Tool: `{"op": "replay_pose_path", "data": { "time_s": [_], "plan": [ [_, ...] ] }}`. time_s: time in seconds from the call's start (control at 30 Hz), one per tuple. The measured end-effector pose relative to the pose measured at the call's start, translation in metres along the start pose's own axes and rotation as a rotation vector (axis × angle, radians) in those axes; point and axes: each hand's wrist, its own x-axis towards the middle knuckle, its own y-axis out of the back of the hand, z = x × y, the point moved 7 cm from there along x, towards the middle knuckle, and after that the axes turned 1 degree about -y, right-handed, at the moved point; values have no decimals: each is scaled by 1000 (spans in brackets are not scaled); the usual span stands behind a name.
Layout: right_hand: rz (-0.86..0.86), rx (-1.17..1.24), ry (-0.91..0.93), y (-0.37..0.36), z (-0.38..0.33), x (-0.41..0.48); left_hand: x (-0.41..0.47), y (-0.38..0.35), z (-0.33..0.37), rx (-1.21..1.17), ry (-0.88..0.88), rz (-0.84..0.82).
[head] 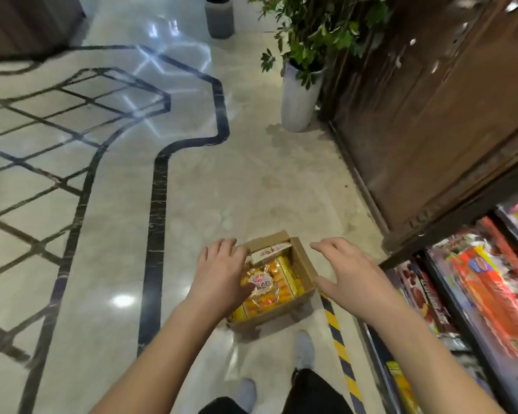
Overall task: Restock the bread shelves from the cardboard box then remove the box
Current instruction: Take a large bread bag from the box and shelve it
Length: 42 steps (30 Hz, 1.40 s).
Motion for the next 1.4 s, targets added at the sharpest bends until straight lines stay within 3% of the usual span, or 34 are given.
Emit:
{"op": "replay_pose_path", "data": {
  "time_s": [0.37, 0.63, 0.93, 1.4],
  "plan": [
    [-222, 4, 187, -31, 47, 139, 85, -27, -9, -67, 275, -58],
    [-389, 38, 191, -90, 70, 198, 121, -86, -33, -174, 411, -149],
    [-524, 4, 109, -244, 121, 272, 178, -241, -101, -284, 548, -281],
    [-624, -53, 21, -465, 194, 350, 269, -491, -145, -174, 433, -504]
  ]
}}
